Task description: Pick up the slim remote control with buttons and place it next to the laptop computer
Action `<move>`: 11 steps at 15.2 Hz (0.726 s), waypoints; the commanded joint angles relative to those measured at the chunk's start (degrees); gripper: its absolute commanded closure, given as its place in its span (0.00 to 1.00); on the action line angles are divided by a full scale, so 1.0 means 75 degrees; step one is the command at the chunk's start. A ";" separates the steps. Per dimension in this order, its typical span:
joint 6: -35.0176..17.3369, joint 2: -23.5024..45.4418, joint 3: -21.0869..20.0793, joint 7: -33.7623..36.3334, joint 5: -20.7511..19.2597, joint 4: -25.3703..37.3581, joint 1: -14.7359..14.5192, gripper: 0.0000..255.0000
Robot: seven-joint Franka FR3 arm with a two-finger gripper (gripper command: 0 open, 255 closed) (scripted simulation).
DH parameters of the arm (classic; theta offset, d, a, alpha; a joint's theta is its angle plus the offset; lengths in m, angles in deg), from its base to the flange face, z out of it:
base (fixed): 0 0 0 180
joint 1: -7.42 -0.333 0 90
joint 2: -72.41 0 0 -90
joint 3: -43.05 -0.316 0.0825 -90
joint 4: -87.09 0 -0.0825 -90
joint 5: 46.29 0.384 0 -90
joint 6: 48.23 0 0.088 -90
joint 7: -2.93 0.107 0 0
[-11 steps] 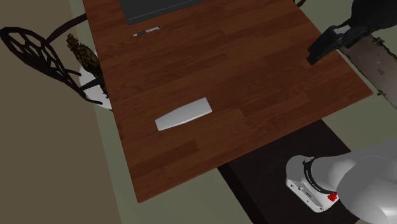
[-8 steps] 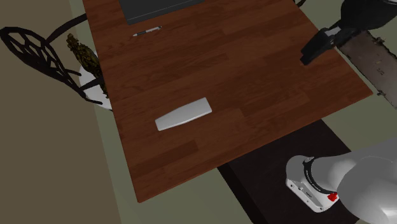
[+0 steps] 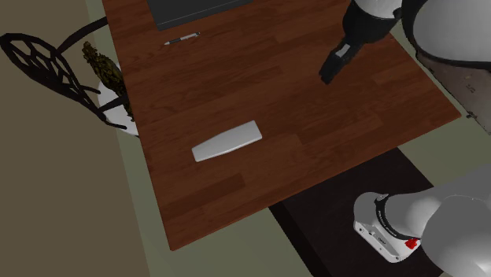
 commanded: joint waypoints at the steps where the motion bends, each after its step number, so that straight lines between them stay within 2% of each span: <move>1: -0.0373 0.0396 -0.0005 -0.0459 0.0034 0.0038 -0.0207 0.00; 11: -0.1750 0.2414 -0.0339 -0.2520 0.0283 0.0664 -0.1161 0.00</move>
